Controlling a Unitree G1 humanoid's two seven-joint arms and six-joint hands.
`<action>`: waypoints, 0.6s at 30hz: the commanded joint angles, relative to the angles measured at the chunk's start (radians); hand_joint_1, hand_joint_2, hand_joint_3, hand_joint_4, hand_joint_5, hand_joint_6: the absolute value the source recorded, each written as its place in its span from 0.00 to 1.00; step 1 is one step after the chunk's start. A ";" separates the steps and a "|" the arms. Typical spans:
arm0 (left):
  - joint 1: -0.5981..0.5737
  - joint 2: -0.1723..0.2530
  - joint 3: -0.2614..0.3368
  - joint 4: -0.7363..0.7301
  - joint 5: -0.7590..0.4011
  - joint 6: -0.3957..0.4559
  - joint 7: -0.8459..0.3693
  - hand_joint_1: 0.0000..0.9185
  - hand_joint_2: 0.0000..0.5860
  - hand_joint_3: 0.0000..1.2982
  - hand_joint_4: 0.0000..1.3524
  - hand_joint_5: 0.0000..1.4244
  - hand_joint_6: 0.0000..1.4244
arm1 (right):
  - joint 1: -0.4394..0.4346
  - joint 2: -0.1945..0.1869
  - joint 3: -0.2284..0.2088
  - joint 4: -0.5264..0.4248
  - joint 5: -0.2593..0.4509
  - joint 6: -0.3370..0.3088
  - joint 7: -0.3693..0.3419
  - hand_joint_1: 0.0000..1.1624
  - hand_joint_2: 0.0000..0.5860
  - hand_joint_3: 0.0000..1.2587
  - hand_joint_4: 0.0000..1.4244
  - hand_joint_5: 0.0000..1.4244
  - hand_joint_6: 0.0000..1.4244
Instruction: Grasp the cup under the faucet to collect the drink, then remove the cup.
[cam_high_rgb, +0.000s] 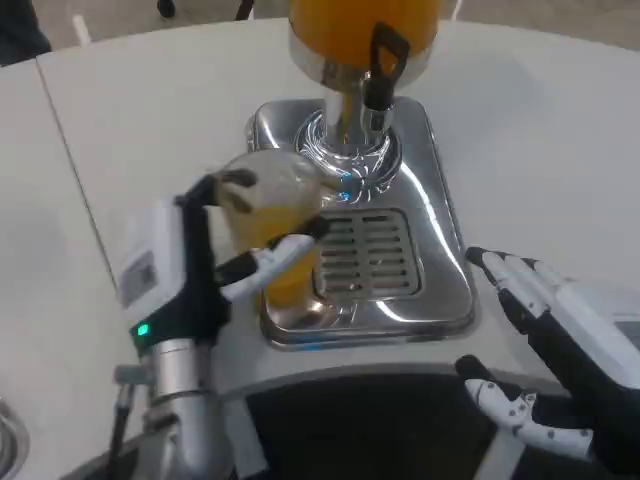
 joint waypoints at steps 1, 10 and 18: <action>0.036 0.003 0.033 -0.074 -0.024 -0.002 -0.039 0.62 0.08 0.83 0.81 1.00 1.00 | 0.009 -0.003 -0.002 0.002 -0.010 -0.013 -0.026 0.29 0.87 0.00 0.00 0.00 0.03; 0.136 0.015 0.083 -0.206 -0.059 -0.043 -0.100 0.62 0.08 0.83 0.81 1.00 1.00 | 0.008 -0.016 -0.021 0.015 -0.029 -0.028 -0.046 0.28 0.87 0.00 0.00 0.00 0.03; 0.190 0.006 0.098 -0.294 -0.068 -0.069 -0.121 0.63 0.07 0.83 0.81 1.00 1.00 | -0.007 -0.018 0.005 0.025 -0.045 -0.051 -0.061 0.27 0.87 0.00 0.00 0.00 0.02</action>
